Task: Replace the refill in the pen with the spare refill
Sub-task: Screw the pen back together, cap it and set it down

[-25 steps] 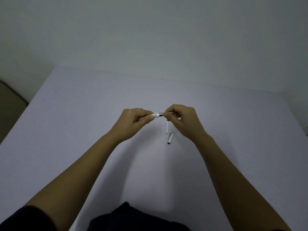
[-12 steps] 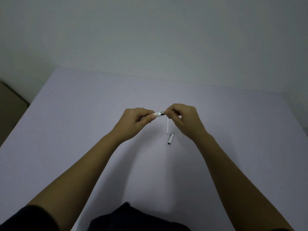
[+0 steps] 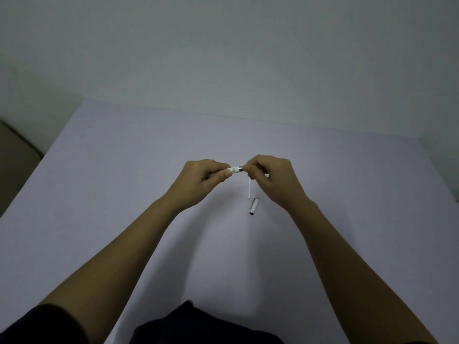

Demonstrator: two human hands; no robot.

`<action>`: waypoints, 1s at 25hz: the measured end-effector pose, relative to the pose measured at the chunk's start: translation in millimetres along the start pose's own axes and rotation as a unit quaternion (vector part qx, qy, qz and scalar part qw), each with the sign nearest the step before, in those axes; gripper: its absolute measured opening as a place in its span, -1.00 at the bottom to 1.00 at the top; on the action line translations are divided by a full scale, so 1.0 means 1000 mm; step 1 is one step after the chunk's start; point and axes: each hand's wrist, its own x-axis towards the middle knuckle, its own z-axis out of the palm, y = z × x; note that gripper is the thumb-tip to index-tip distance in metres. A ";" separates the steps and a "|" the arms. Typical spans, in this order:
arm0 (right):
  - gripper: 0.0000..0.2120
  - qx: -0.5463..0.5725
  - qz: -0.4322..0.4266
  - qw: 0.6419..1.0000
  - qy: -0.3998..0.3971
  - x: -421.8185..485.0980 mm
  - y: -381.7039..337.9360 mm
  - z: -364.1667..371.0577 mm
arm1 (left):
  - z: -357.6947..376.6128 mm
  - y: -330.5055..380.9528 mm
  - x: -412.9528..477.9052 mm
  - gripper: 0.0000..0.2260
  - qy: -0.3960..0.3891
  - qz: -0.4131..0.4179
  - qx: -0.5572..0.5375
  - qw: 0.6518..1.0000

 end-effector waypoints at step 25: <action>-0.70 -0.089 0.446 0.890 -0.030 -0.036 0.114 0.089 | -0.001 -0.007 0.016 -0.87 0.038 -0.045 -0.029 0.998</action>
